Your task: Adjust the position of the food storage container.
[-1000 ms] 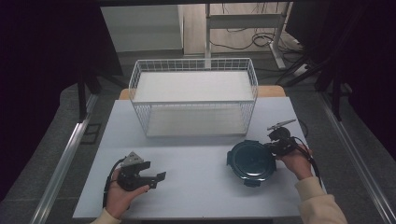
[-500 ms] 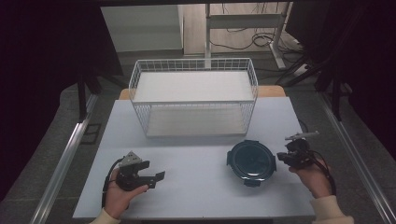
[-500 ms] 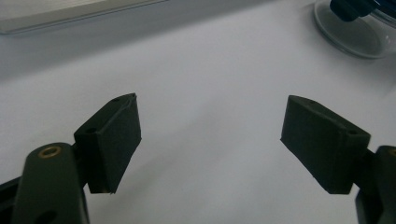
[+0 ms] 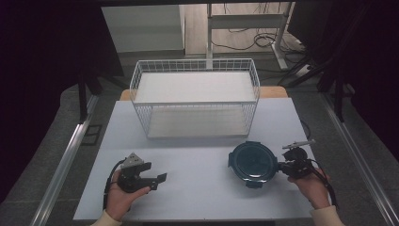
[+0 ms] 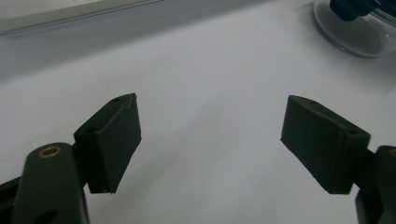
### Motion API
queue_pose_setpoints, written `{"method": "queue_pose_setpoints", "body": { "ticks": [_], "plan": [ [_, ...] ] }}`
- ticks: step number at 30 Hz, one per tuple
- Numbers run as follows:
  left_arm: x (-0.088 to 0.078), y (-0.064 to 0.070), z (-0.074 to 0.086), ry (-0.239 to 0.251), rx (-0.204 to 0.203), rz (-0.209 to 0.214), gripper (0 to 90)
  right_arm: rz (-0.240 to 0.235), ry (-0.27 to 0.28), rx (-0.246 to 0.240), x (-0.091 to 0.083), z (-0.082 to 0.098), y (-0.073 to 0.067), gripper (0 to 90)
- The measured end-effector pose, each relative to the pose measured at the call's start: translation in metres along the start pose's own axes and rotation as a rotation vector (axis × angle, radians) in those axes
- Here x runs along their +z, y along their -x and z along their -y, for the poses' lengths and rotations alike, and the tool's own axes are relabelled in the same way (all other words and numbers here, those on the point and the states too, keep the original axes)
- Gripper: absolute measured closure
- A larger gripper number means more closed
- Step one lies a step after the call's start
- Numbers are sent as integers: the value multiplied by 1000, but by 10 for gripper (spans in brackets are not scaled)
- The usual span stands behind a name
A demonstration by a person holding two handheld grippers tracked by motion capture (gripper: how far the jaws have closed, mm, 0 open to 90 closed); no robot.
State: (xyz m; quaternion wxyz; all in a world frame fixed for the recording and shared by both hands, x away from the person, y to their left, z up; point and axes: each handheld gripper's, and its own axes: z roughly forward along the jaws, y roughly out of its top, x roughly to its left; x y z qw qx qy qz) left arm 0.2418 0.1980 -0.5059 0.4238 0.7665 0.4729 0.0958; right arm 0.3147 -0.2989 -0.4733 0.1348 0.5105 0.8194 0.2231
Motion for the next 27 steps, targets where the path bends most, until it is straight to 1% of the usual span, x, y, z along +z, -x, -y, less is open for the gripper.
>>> {"method": "queue_pose_setpoints", "body": {
  "ticks": [2,5,6,8,9,10,11,12,13,15,16,17,20,21,22,23,24,25,26,27],
  "plan": [
    [0,1,0,0,1,0,196,7,3,-14,2,-2,-3,900],
    [1,0,0,-1,-1,0,196,1,4,-26,4,-4,-7,900],
    [1,0,0,-2,-2,-1,197,-3,4,-42,5,-6,-12,900],
    [1,-1,0,-2,-3,-3,197,-5,6,-50,6,-8,-14,900],
    [0,-1,0,-2,-4,-4,197,-13,10,-66,8,-11,-20,900],
    [0,-1,0,-2,-4,-4,197,-13,10,-66,8,-11,-20,900],
    [0,-1,0,-1,-4,-4,197,-16,11,-74,9,-13,-24,900],
    [0,-1,0,0,-3,-4,197,-24,9,-93,11,-17,-31,900],
    [0,-1,0,1,-2,-5,197,-24,9,-93,11,-17,-31,900],
    [-1,-2,0,1,-3,-5,197,-27,10,-112,13,-20,-39,900],
    [-1,-2,0,1,-4,-5,197,-34,12,-131,15,-24,-46,900],
    [-1,-2,0,1,-4,-5,197,-34,12,-131,15,-24,-46,900],
    [-1,-2,0,1,-3,-5,196,-39,17,-155,17,-29,-56,900],
    [-1,-2,0,0,-3,-6,197,-47,12,-166,20,-32,-62,900],
    [-1,-2,0,0,-5,-6,197,-51,9,-172,21,-33,-65,900],
    [-1,-2,0,0,-5,-6,197,-51,9,-172,21,-33,-65,900],
    [-1,-2,1,2,-6,-7,196,-56,8,-186,25,-34,-71,900],
    [-1,-2,1,2,-6,-7,197,-56,8,-186,25,-34,-71,900],
    [-1,-3,1,2,-7,-8,197,-65,8,-195,27,-35,-76,900],
    [-1,-3,1,2,-7,-8,197,-65,8,-195,27,-35,-76,900]
  ]
}}
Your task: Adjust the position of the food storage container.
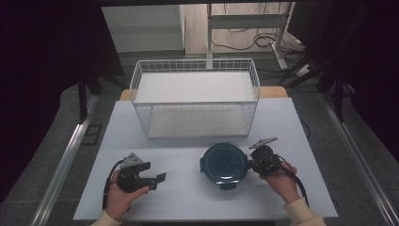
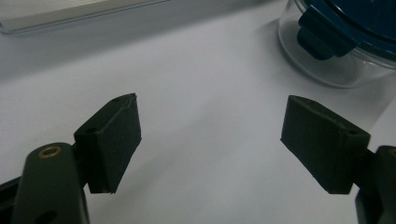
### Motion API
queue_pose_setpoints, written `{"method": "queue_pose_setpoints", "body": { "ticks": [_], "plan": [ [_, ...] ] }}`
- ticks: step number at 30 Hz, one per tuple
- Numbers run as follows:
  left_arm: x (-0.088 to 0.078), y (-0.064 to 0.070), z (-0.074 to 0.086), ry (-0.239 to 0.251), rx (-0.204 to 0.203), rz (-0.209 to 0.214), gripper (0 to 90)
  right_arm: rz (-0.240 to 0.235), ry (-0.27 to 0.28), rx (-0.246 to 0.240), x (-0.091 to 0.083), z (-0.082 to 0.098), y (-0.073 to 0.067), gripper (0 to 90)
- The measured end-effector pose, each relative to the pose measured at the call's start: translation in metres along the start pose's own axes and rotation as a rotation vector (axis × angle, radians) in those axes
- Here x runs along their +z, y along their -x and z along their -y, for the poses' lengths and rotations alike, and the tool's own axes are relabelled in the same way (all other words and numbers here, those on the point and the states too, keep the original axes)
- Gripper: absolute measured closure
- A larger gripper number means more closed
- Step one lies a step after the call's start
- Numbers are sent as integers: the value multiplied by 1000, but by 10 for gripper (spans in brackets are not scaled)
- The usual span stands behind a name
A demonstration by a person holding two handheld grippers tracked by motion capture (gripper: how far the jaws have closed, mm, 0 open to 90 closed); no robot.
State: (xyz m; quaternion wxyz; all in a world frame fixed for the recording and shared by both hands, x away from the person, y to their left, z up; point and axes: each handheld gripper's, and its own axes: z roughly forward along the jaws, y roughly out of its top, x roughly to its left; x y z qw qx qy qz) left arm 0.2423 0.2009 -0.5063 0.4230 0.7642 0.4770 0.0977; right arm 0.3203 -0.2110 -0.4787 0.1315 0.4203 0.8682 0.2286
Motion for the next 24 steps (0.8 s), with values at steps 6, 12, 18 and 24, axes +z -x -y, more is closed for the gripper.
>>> {"method": "queue_pose_setpoints", "body": {
  "ticks": [6,12,18,24],
  "plan": [
    [0,0,0,1,0,0,197,-7,5,-27,5,-6,-12,900],
    [0,0,0,3,-3,-3,197,-15,6,-68,9,-12,-28,900],
    [0,0,0,3,-4,-7,197,-33,12,-95,11,-16,-37,900],
    [-2,1,0,10,-9,-14,197,-65,21,-111,12,-16,-40,900]
  ]
}}
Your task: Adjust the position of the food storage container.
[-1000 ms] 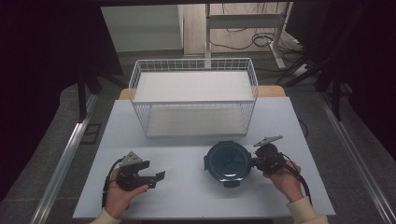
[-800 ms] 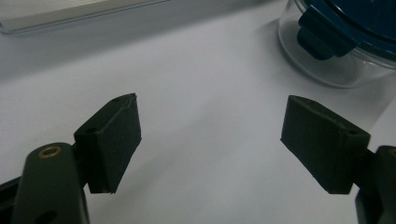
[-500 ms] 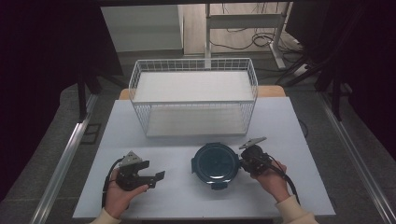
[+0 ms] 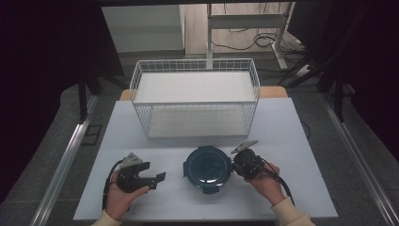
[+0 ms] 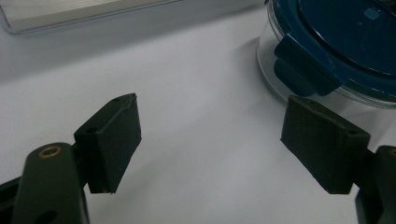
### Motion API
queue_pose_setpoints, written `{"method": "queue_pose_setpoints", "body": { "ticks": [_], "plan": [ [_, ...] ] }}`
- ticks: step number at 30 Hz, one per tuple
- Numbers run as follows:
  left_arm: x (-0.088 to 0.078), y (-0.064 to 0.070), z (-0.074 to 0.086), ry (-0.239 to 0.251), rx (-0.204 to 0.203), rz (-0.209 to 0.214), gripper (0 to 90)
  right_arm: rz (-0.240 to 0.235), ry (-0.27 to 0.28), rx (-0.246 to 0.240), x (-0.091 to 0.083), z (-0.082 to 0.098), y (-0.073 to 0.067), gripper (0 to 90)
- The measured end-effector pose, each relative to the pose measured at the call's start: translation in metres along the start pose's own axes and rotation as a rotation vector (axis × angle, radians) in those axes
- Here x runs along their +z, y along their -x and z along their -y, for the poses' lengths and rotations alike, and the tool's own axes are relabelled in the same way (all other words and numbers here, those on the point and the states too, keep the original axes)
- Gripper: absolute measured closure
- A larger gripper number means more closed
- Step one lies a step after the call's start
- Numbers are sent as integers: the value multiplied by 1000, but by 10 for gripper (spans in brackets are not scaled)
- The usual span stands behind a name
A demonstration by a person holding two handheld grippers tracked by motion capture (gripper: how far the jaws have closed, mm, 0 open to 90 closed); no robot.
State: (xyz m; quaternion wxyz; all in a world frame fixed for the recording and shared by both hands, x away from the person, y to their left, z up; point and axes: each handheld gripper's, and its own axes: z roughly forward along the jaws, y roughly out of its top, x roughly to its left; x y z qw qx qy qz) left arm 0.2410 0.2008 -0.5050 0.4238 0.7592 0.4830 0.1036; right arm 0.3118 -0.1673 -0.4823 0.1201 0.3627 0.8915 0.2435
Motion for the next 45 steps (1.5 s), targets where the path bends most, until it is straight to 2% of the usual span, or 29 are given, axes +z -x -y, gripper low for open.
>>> {"method": "queue_pose_setpoints", "body": {
  "ticks": [2,6,10,11,12,16,18,19,20,22,25,33,45],
  "plan": [
    [-1,1,0,3,-1,-2,197,-21,18,7,-1,2,3,900],
    [-2,0,0,8,-3,-4,197,-9,57,10,-8,5,6,900],
    [-4,-2,0,12,-8,-5,197,-22,136,56,-25,13,14,900],
    [-5,-2,0,14,-9,-6,197,-36,176,79,-34,19,18,900],
    [-5,-2,0,14,-9,-6,197,-36,176,79,-34,19,18,900],
    [-7,-3,0,20,-10,-6,197,-65,232,108,-49,35,23,897],
    [-7,-4,0,26,-13,-7,197,-99,267,121,-53,43,27,827],
    [-7,-4,0,26,-14,-8,197,-120,297,132,-54,50,29,668],
    [-8,-5,0,26,-15,-7,197,-120,297,132,-54,50,29,668],
    [-8,-5,0,26,-16,-6,197,-127,326,157,-54,56,31,523],
    [-10,-2,-2,35,-20,3,196,-122,368,206,-54,62,33,378],
    [-12,2,-6,38,-20,16,196,-167,380,214,-52,63,31,282],
    [-14,3,-10,44,-41,23,197,-161,367,210,-48,63,28,257]
  ]
}}
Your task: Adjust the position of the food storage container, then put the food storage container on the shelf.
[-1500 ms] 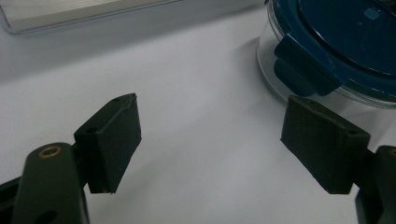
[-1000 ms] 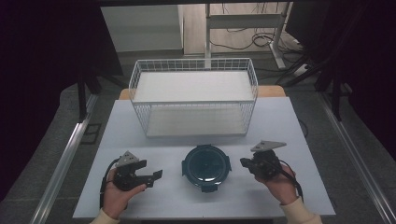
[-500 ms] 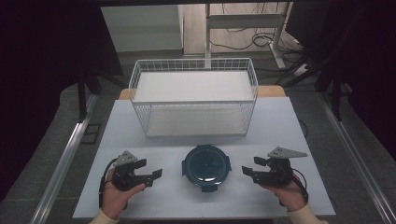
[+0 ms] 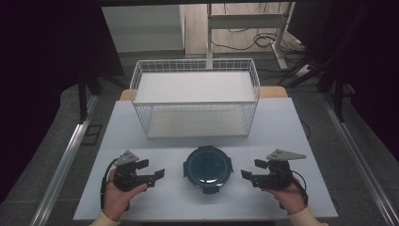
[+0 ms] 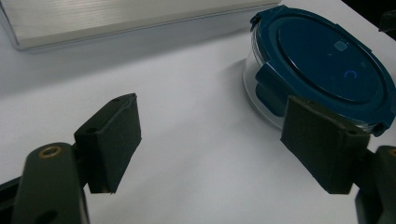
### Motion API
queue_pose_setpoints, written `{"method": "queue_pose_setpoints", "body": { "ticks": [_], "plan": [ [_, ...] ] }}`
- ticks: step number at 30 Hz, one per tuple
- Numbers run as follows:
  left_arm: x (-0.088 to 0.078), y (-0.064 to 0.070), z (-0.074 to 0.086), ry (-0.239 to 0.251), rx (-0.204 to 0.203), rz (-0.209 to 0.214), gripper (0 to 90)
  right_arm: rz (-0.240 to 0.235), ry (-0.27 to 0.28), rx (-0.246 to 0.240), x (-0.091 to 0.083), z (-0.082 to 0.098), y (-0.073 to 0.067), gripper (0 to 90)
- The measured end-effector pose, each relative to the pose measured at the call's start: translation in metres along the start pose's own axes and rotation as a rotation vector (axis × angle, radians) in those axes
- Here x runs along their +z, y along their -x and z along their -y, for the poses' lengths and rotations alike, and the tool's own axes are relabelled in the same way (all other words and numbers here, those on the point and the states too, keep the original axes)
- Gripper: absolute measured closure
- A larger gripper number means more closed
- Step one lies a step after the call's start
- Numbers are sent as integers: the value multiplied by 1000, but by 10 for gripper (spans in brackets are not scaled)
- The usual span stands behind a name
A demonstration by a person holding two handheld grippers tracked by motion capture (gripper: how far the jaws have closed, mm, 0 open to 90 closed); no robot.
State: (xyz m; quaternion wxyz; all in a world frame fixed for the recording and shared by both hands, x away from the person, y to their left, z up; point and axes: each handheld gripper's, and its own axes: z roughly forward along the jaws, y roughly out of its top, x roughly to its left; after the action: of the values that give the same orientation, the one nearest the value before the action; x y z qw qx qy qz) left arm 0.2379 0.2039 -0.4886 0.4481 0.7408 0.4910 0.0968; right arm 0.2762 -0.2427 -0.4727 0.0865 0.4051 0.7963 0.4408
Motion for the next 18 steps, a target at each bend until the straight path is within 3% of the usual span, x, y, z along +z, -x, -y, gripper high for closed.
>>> {"method": "queue_pose_setpoints", "body": {
  "ticks": [7,11,18],
  "plan": [
    [0,2,-4,6,-18,20,196,-6,14,30,0,-3,-2,244],
    [7,9,-9,-20,-24,43,194,-23,11,80,1,-5,-6,237],
    [10,17,-26,-27,-64,105,172,-28,-7,75,8,-17,-17,206]
  ]
}}
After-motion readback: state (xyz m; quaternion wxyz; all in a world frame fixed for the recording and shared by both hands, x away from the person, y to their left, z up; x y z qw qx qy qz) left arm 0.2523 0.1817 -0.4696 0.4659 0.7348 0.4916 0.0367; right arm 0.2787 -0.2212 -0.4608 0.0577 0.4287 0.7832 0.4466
